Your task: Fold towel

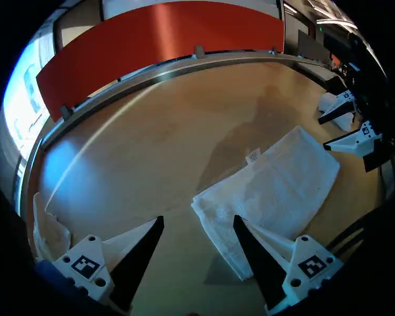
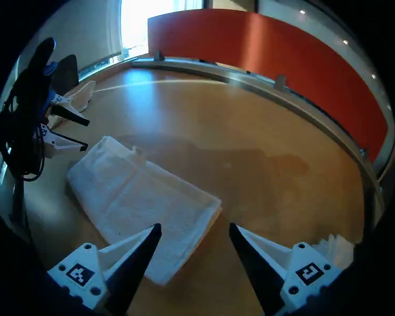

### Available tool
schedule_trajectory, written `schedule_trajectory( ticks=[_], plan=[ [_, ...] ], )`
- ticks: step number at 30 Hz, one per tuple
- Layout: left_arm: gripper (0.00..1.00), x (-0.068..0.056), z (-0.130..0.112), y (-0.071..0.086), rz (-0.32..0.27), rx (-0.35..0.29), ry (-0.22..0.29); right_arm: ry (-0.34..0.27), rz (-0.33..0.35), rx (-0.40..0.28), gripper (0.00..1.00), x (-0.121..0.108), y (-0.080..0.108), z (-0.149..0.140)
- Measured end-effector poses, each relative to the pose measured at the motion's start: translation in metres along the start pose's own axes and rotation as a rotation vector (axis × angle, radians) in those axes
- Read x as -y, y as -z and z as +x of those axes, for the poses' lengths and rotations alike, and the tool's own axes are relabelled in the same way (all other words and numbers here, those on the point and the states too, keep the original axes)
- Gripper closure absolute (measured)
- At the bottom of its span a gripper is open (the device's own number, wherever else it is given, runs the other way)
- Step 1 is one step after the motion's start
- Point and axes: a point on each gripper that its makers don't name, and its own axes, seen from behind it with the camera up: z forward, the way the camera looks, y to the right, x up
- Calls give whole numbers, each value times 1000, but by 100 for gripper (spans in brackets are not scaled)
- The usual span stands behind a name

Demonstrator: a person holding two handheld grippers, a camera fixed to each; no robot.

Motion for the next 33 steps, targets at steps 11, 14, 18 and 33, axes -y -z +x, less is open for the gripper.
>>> schedule_trajectory(
  ticks=[11,14,18,33],
  plan=[
    [2,-8,-11,12,-1,0,35,3,9,-1,0,11,14,-13],
    [2,-10,-19,17,6,3,53,0,9,-3,0,15,19,-19],
    [2,-15,-33,23,11,11,78,-13,9,-6,0,20,27,-26],
    [1,-16,-52,38,38,13,153,-5,26,-2,0,27,34,-40]
  ],
)
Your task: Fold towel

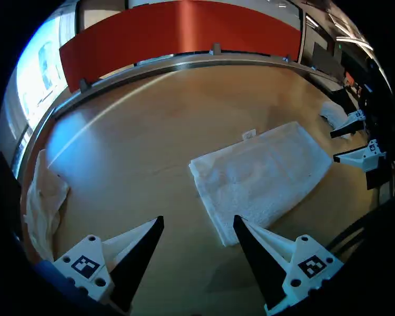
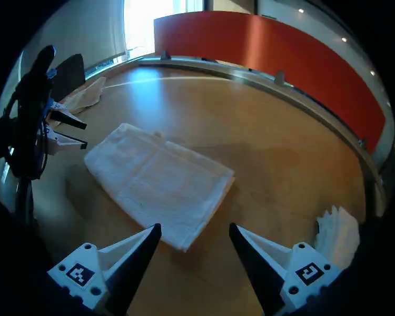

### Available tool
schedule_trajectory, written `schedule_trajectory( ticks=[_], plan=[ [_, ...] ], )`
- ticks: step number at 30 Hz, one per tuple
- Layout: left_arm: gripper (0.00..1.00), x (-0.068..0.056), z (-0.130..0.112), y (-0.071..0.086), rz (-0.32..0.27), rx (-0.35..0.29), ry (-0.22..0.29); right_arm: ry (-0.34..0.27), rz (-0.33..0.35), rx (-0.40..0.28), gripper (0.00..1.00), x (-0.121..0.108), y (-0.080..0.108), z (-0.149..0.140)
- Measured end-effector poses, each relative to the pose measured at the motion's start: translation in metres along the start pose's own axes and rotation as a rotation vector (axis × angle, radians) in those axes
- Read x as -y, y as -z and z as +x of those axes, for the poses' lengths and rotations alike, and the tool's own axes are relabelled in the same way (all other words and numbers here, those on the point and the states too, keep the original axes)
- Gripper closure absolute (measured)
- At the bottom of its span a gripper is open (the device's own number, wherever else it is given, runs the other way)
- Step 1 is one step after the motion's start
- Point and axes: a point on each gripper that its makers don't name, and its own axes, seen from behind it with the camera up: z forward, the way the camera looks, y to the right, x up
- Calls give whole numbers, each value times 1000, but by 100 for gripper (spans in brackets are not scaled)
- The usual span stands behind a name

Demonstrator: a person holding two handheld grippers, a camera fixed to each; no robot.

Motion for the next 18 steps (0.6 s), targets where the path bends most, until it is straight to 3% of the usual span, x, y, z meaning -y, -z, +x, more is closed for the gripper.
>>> schedule_trajectory(
  ticks=[18],
  plan=[
    [2,34,-36,45,96,-4,125,138,90,55,0,10,-7,-16]
  ],
)
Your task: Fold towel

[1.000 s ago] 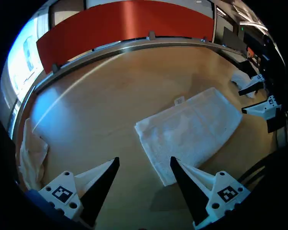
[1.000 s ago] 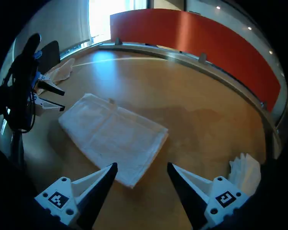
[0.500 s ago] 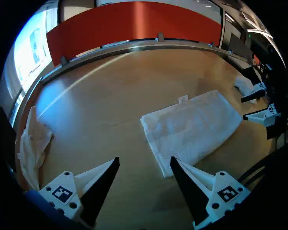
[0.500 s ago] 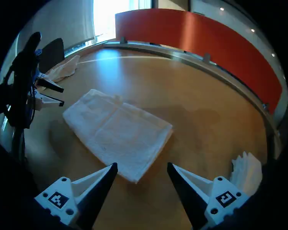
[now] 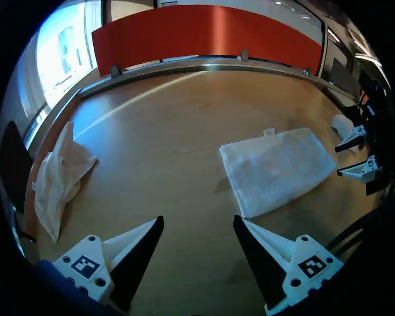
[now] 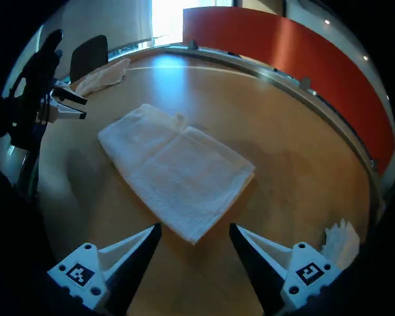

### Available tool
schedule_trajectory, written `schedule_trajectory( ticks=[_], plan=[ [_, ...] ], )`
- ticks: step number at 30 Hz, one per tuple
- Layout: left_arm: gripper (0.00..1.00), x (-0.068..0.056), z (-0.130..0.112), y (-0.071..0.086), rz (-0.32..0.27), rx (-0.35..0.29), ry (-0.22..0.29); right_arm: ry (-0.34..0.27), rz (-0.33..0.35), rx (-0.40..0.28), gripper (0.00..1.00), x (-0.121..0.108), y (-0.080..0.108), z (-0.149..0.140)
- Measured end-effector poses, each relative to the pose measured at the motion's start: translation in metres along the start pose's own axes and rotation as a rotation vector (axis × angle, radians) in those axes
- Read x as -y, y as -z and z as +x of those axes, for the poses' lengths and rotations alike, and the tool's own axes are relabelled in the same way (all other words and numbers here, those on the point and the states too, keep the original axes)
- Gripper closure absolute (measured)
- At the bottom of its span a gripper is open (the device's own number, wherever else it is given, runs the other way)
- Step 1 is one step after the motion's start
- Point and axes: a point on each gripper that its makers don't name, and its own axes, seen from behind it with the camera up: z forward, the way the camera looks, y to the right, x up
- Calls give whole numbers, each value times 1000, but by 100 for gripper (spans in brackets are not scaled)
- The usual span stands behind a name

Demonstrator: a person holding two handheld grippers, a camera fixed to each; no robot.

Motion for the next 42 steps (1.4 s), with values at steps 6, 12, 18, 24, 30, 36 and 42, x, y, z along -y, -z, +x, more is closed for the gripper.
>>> schedule_trajectory(
  ticks=[6,12,18,24,30,36,42],
  plan=[
    [2,6,-10,10,18,3,25,28,19,32,13,1,-6,-10],
    [2,10,-17,18,28,8,43,34,30,64,30,1,-13,-20],
    [2,12,-22,21,33,12,52,27,30,65,44,0,-14,-21],
    [1,13,-23,22,34,14,53,23,49,58,62,4,-14,-18],
    [2,14,-24,22,34,17,54,26,53,45,78,5,-13,-15],
    [2,14,-23,22,34,14,57,15,64,33,92,9,-12,-11],
    [1,15,-23,22,35,15,57,15,49,10,93,7,-7,-3]
  ],
)
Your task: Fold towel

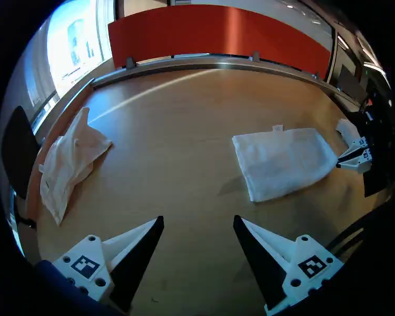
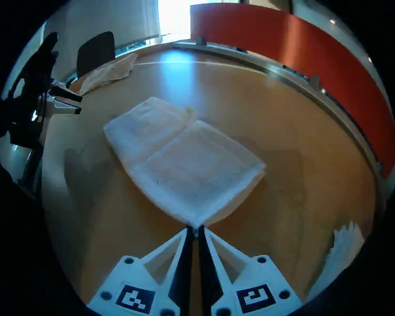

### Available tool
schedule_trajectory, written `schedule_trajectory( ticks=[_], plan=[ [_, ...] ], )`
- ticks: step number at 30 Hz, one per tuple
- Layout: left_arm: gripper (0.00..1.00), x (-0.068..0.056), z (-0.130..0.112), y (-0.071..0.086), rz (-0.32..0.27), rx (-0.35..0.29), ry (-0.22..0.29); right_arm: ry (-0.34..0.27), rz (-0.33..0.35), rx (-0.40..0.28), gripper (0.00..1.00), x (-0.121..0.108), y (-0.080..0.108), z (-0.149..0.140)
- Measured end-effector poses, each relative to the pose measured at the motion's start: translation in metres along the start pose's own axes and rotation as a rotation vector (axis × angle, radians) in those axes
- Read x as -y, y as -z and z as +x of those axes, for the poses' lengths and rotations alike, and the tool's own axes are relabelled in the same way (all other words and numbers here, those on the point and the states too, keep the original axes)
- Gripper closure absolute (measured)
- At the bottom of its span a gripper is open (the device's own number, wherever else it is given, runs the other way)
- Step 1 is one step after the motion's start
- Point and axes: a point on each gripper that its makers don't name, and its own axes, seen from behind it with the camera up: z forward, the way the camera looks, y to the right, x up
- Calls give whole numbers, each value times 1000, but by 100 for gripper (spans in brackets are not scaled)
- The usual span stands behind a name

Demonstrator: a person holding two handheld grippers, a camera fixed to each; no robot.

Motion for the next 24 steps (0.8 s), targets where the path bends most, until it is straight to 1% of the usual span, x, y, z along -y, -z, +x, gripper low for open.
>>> schedule_trajectory(
  ticks=[5,8,12,17,24],
  plan=[
    [2,0,1,0,0,-1,0,5,-18,-36,93,-2,9,14],
    [2,1,1,0,1,-1,-1,6,-33,-64,93,-5,19,26],
    [2,2,2,0,2,-3,0,13,-49,-99,93,-10,36,42],
    [2,2,5,0,1,-5,1,35,-62,-132,93,-11,56,61],
    [1,-2,9,0,-4,-13,1,64,-87,-171,93,-12,81,82]
  ],
)
